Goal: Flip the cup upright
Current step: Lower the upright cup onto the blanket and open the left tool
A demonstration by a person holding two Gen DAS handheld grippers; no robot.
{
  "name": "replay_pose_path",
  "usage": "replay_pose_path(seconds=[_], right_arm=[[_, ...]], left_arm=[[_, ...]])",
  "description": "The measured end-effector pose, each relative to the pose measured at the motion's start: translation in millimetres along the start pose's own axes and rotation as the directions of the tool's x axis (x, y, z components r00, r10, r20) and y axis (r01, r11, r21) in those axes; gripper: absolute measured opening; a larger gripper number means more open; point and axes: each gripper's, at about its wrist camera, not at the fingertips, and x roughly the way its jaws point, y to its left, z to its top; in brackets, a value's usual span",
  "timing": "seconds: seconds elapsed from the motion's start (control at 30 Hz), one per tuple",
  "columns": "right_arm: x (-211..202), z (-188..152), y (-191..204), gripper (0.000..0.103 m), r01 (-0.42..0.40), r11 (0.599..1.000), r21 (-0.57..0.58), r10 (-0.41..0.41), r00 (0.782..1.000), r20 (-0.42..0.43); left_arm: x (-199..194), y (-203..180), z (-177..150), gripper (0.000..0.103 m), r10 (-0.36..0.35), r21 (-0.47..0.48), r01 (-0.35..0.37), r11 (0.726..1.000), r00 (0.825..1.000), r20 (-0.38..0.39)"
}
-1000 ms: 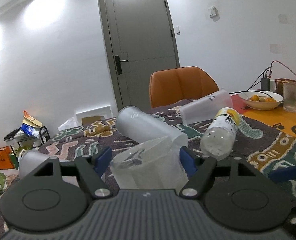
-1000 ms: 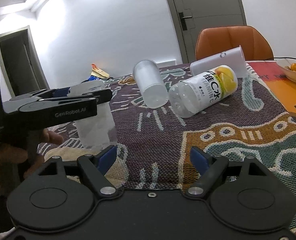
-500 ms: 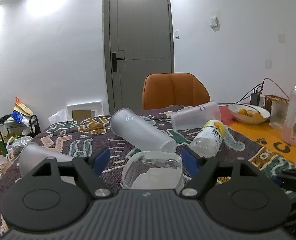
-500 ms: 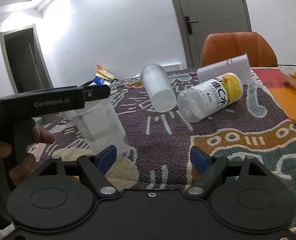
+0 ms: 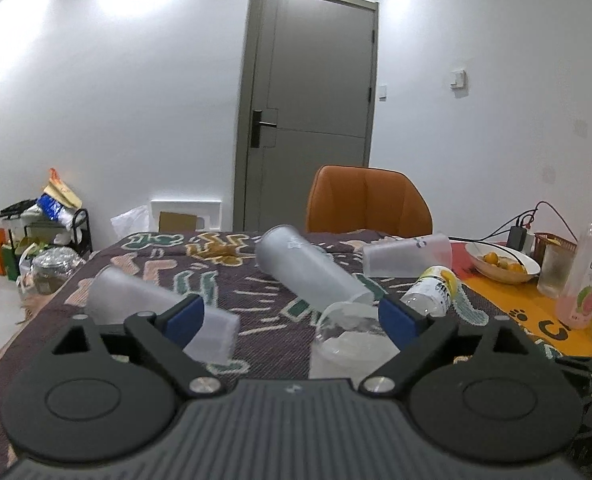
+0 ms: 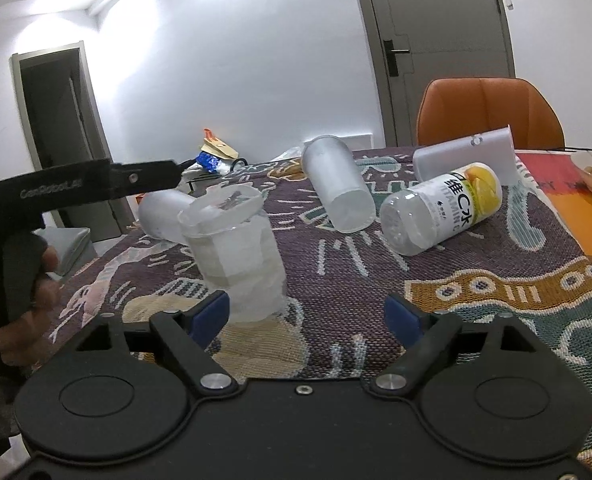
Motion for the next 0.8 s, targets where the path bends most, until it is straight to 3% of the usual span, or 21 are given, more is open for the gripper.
replay_pose_path(seconds=[0.2,0.37,0.8], right_arm=[[-7,2,12,0.092,0.002,1.000,-0.022,-0.002,1.000,0.007],[-11,4,18,0.102,0.023,0.999,-0.030,-0.022,1.000,0.018],[-21,-4,26,0.103,0.084,0.996,-0.005,-0.084,0.996,-0.018]], left_arm=[[-14,13,-5,0.102,0.017,-0.021,-0.018,1.000,1.000,-0.023],[-19,23,-11,0.103,0.012,-0.036,-0.015,0.999,0.997,-0.071],[-35,34,-36,0.103,0.018,-0.012,-0.020,1.000,0.990,-0.143]])
